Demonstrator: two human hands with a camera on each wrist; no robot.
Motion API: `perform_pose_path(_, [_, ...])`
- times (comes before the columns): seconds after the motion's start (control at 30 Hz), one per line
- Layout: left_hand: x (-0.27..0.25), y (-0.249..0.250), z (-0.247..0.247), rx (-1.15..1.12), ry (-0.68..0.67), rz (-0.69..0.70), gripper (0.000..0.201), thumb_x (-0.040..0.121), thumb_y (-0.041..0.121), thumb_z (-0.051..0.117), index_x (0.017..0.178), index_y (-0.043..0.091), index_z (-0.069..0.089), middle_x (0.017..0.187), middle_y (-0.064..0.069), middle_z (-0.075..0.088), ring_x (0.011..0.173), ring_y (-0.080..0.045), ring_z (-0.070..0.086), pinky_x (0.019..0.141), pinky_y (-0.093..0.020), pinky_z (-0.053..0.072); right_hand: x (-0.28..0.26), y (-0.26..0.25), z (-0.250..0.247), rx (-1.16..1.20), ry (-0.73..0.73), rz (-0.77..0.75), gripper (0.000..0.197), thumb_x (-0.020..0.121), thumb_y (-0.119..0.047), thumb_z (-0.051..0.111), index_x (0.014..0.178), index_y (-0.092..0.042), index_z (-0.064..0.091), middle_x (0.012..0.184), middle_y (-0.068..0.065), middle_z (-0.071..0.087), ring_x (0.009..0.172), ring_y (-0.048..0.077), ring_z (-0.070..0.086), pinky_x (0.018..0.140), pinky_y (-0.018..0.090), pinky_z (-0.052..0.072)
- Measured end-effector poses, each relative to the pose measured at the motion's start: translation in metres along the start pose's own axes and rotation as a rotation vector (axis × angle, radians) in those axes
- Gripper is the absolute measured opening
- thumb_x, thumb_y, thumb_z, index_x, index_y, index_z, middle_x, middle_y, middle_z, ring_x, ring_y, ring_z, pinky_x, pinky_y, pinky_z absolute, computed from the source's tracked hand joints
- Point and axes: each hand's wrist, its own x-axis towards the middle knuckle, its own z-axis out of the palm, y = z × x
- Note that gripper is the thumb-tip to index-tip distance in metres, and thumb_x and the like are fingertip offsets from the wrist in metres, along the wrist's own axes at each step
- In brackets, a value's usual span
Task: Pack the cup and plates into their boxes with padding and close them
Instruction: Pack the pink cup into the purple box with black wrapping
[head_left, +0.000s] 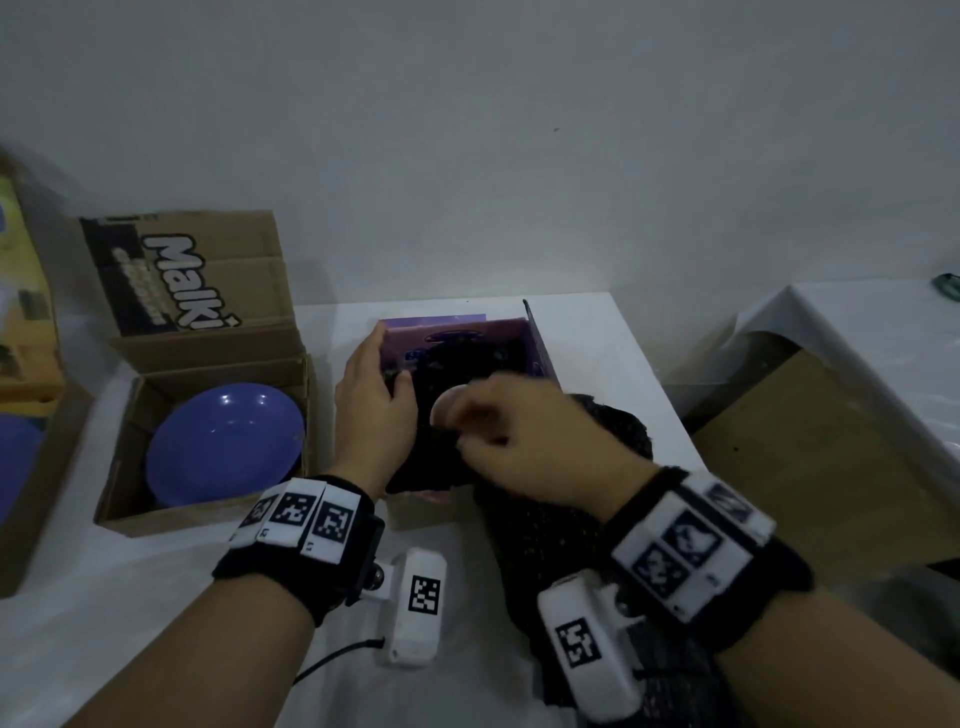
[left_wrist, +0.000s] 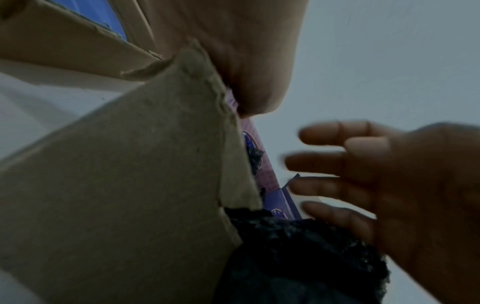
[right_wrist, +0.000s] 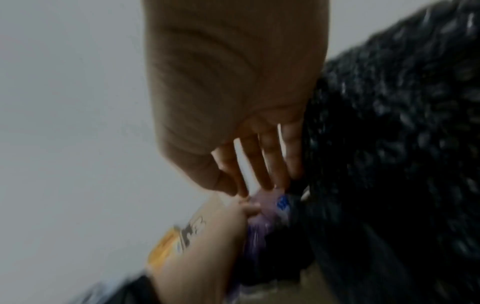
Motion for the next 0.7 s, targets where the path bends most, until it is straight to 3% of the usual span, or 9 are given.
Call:
perform_pose_path(0.07, [0.000, 0.001, 0.000, 0.029, -0.003, 0.010, 0.056, 0.086, 0.019, 0.045, 0.142, 0.024, 0.036, 0.139, -0.006, 0.047, 0.125, -0.022, 0.046, 0.107, -0.045, 0.038, 0.000, 0.014, -0.026, -0.255, 0.218, 0.098, 0.026, 0.087, -0.039, 0.050, 0.104, -0.026, 0.064, 0.103, 0.001, 0.060, 0.099, 0.020, 0.054, 0.088, 0.039, 0.044])
perform_pose_path(0.13, [-0.001, 0.001, 0.001, 0.054, 0.002, -0.003, 0.056, 0.089, 0.013, 0.047, 0.143, 0.021, 0.035, 0.141, -0.008, 0.045, 0.127, -0.023, 0.044, 0.109, -0.040, 0.035, 0.000, 0.029, -0.044, -0.324, 0.051, 0.233, 0.029, 0.095, -0.044, 0.041, 0.115, -0.033, 0.059, 0.114, 0.000, 0.059, 0.109, 0.024, 0.052, 0.095, 0.042, 0.041])
perform_pose_path(0.2, [-0.002, 0.002, 0.000, 0.059, 0.002, -0.007, 0.057, 0.090, 0.010, 0.047, 0.144, 0.020, 0.033, 0.143, -0.008, 0.043, 0.129, -0.024, 0.042, 0.110, -0.039, 0.034, -0.005, 0.042, -0.052, -0.303, -0.130, 0.329, 0.036, 0.095, -0.054, 0.032, 0.114, -0.036, 0.057, 0.116, -0.002, 0.061, 0.110, 0.023, 0.054, 0.094, 0.041, 0.042])
perform_pose_path(0.3, [-0.002, 0.002, -0.001, 0.072, 0.005, -0.002, 0.057, 0.091, 0.009, 0.047, 0.145, 0.021, 0.033, 0.144, -0.008, 0.041, 0.130, -0.024, 0.040, 0.111, -0.040, 0.032, -0.014, 0.057, -0.055, -0.317, -0.128, 0.504, 0.057, 0.089, -0.070, 0.020, 0.114, -0.031, 0.054, 0.116, 0.004, 0.063, 0.109, 0.028, 0.055, 0.087, 0.037, 0.040])
perform_pose_path(0.37, [-0.003, 0.003, -0.001, 0.082, 0.004, -0.016, 0.057, 0.092, 0.009, 0.047, 0.146, 0.021, 0.031, 0.146, -0.007, 0.039, 0.132, -0.024, 0.038, 0.111, -0.038, 0.031, -0.020, 0.062, -0.049, -0.231, -0.250, 0.605, 0.076, 0.081, -0.078, 0.015, 0.123, -0.027, 0.053, 0.129, 0.004, 0.057, 0.118, 0.026, 0.051, 0.097, 0.037, 0.037])
perform_pose_path(0.43, [-0.004, 0.005, -0.001, 0.083, 0.000, -0.026, 0.057, 0.092, 0.010, 0.047, 0.146, 0.021, 0.030, 0.147, -0.006, 0.037, 0.133, -0.023, 0.037, 0.112, -0.036, 0.030, -0.030, 0.063, -0.044, -0.023, -0.342, 0.663, 0.088, 0.072, -0.085, 0.019, 0.128, -0.026, 0.052, 0.135, 0.000, 0.053, 0.122, 0.021, 0.048, 0.106, 0.037, 0.032])
perform_pose_path(0.5, [-0.004, 0.006, -0.001, 0.080, 0.001, -0.025, 0.058, 0.092, 0.010, 0.048, 0.146, 0.021, 0.030, 0.147, -0.006, 0.037, 0.133, -0.023, 0.037, 0.111, -0.034, 0.030, -0.040, 0.062, -0.045, 0.137, -0.339, 0.694, 0.087, 0.065, -0.088, 0.032, 0.123, -0.027, 0.053, 0.129, -0.004, 0.056, 0.114, 0.015, 0.052, 0.103, 0.032, 0.035])
perform_pose_path(0.6, [-0.003, 0.004, -0.001, 0.079, -0.007, -0.021, 0.060, 0.090, 0.012, 0.051, 0.146, 0.022, 0.030, 0.147, -0.004, 0.038, 0.132, -0.021, 0.038, 0.109, -0.030, 0.031, -0.049, 0.055, -0.054, 0.117, -0.369, 0.674, 0.053, 0.070, -0.067, 0.065, 0.105, -0.028, 0.055, 0.105, -0.006, 0.064, 0.089, 0.010, 0.061, 0.077, 0.016, 0.045])
perform_pose_path(0.7, [-0.002, 0.000, -0.001, 0.056, -0.027, -0.007, 0.064, 0.085, 0.019, 0.054, 0.144, 0.026, 0.031, 0.144, -0.002, 0.041, 0.130, -0.021, 0.041, 0.110, -0.041, 0.035, -0.043, 0.048, -0.057, -0.039, -0.383, 0.643, 0.044, 0.070, -0.030, 0.082, 0.102, -0.021, 0.053, 0.098, 0.005, 0.066, 0.071, 0.024, 0.065, 0.055, 0.026, 0.048])
